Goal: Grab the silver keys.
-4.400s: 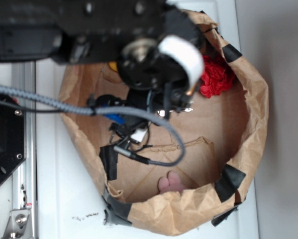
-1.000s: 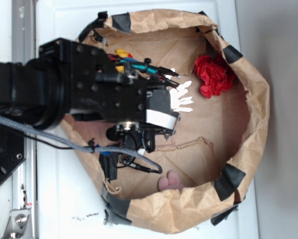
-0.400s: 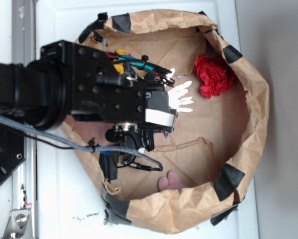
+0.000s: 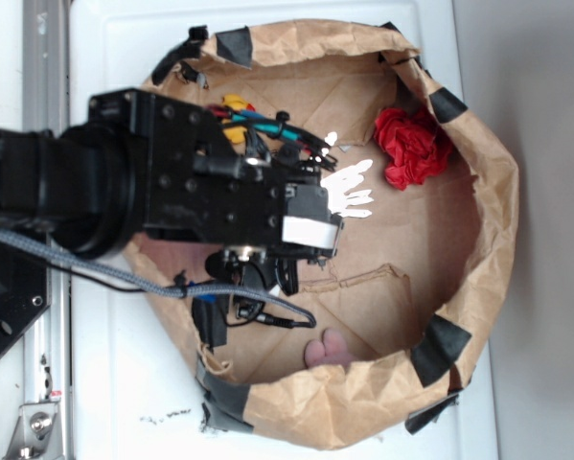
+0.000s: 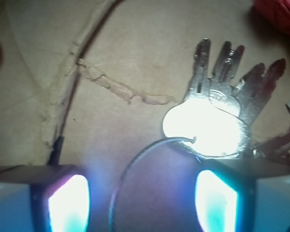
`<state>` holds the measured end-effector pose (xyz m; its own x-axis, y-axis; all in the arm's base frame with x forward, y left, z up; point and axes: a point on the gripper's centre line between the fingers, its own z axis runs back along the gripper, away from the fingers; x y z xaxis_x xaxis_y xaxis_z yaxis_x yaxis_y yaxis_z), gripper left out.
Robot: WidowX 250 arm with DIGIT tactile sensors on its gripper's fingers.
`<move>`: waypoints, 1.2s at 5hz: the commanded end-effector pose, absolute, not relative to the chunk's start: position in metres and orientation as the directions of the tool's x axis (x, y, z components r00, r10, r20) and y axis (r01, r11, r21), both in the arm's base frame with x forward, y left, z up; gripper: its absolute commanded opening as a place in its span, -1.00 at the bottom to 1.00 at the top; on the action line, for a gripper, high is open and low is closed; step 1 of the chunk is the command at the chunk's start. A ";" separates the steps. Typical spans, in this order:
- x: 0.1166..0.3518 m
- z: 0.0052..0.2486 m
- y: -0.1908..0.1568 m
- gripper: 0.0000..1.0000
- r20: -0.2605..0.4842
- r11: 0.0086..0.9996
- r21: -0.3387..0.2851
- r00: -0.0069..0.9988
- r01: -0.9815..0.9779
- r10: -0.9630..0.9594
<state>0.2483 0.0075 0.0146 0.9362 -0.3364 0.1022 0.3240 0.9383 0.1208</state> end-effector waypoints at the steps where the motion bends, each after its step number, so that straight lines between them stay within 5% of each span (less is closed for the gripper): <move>1: 0.245 0.010 0.000 -1.00 0.125 0.932 0.131 0.927 0.339 -0.355; 6: 0.267 0.018 0.000 -1.00 0.135 0.929 0.114 0.921 0.352 -0.366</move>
<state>0.2591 0.0025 0.0143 0.9199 -0.3753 0.1137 0.3646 0.9253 0.1044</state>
